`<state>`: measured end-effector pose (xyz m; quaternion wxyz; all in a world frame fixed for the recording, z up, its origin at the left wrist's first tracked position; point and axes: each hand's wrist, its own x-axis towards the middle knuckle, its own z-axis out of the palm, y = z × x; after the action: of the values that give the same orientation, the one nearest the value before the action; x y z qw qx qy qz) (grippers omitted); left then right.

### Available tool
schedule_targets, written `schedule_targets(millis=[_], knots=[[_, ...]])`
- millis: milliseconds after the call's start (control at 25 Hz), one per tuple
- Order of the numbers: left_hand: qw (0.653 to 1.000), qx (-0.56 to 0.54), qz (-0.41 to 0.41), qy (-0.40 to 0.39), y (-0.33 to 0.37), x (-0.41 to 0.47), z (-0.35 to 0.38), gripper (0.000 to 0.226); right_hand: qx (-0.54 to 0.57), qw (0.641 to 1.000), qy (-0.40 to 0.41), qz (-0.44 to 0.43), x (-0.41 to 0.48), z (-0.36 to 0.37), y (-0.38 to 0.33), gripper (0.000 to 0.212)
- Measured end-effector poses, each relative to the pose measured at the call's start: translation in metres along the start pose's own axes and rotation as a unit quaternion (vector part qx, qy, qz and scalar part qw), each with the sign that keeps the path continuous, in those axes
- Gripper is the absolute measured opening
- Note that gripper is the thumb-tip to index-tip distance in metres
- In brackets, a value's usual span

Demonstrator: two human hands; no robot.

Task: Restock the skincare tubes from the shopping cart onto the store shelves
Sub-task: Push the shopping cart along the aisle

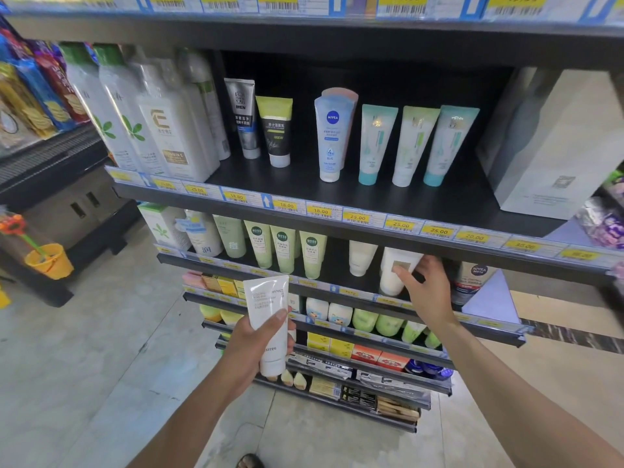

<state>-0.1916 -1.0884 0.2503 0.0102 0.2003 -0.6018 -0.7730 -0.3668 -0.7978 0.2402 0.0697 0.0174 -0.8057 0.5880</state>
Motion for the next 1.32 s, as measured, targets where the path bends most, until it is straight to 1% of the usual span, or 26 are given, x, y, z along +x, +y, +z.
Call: schedule_targets(millis=[80,160,320,400,520,600,680,760,840,960,1040,1200,1320], knots=[[1.000,0.000,0.000,-0.003,-0.001,0.000,0.001,0.041,-0.001,1.000,-0.012,0.006,0.000,0.000,0.002,0.042],[1.000,-0.002,-0.001,-0.006,-0.002,-0.001,0.002,0.033,-0.016,0.999,-0.035,0.017,-0.001,0.000,0.007,0.045],[1.000,0.012,-0.001,-0.014,-0.001,-0.001,0.003,0.024,-0.124,0.991,-0.051,0.018,0.000,-0.002,0.023,0.055],[1.000,0.018,-0.007,-0.018,-0.001,0.000,0.004,0.025,-0.174,0.983,-0.063,0.010,-0.003,-0.005,0.029,0.064],[0.999,0.004,-0.025,-0.038,-0.001,0.001,0.006,0.033,-0.231,0.970,-0.080,-0.014,-0.017,-0.012,0.038,0.078],[0.998,-0.007,-0.034,-0.056,-0.003,0.004,0.010,0.038,-0.318,0.943,-0.069,-0.069,-0.026,-0.018,0.048,0.080],[0.997,0.012,-0.031,-0.066,-0.004,0.011,0.016,0.044,-0.403,0.905,-0.061,-0.118,-0.033,-0.025,0.058,0.074],[0.996,0.058,-0.015,-0.073,-0.005,0.022,0.022,0.043,-0.460,0.876,-0.063,-0.131,-0.038,-0.030,0.066,0.063],[0.991,0.120,0.003,-0.058,-0.002,0.037,0.031,0.039,-0.505,0.850,-0.072,-0.129,-0.043,-0.030,0.072,0.058],[0.975,0.216,0.054,-0.025,0.006,0.059,0.053,0.029,-0.533,0.834,-0.082,-0.119,-0.051,-0.028,0.073,0.065],[0.960,0.266,0.086,-0.030,0.009,0.072,0.068,0.026,-0.539,0.830,-0.087,-0.112,-0.053,-0.027,0.070,0.068],[0.947,0.295,0.121,-0.034,0.013,0.096,0.089,0.036,-0.546,0.825,-0.103,-0.104,-0.055,-0.027,0.069,0.073],[0.938,0.314,0.135,-0.050,0.014,0.113,0.101,0.039,-0.547,0.824,-0.099,-0.108,-0.056,-0.027,0.071,0.076]])
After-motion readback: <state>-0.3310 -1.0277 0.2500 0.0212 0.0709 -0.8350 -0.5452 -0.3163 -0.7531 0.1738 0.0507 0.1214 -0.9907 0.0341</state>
